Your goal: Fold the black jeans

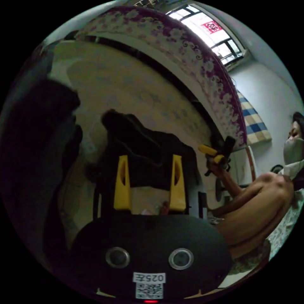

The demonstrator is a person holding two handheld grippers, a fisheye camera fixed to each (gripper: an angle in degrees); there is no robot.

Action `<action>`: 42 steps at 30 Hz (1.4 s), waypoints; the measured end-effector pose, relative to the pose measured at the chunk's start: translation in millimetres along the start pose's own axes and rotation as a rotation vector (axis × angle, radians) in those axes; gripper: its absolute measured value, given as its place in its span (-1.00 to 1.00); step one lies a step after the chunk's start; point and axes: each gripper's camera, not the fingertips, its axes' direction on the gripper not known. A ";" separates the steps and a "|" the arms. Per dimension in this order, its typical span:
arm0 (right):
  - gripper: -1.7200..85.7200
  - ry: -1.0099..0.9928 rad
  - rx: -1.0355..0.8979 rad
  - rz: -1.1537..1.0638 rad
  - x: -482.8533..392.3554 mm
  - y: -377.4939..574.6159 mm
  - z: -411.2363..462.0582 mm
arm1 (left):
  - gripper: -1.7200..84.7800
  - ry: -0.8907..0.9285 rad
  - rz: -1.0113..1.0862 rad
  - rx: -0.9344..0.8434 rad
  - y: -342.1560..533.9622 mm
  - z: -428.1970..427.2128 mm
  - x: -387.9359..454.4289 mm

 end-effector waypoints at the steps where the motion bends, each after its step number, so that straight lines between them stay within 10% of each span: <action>1: -0.61 -0.007 0.010 0.050 2.8 11.0 -1.9 | -0.58 0.028 -0.037 -0.012 6.9 3.0 -11.6; 11: -0.54 0.034 0.013 0.249 -23.9 40.3 54.2 | -0.99 0.043 -0.158 0.087 83.5 -40.2 -68.5; 17: -0.19 0.403 -0.173 -0.067 -105.6 -32.4 127.4 | -0.99 0.197 0.281 0.198 91.0 -117.3 100.9; 23: -0.74 1.018 0.017 -0.219 -173.6 -68.0 150.2 | -0.97 0.236 0.651 0.191 140.2 -123.7 261.7; 28: -0.90 0.791 0.151 -0.063 -163.5 -65.1 106.3 | -0.84 0.404 0.654 0.139 190.8 -180.6 235.4; 32: -0.92 0.787 0.150 -0.169 -194.7 -124.1 96.0 | -0.74 0.635 0.413 0.469 284.5 -232.2 147.8; 42: -0.92 0.950 0.267 -0.436 -322.7 -224.6 142.5 | -0.71 -0.118 0.835 0.810 416.7 -221.8 251.4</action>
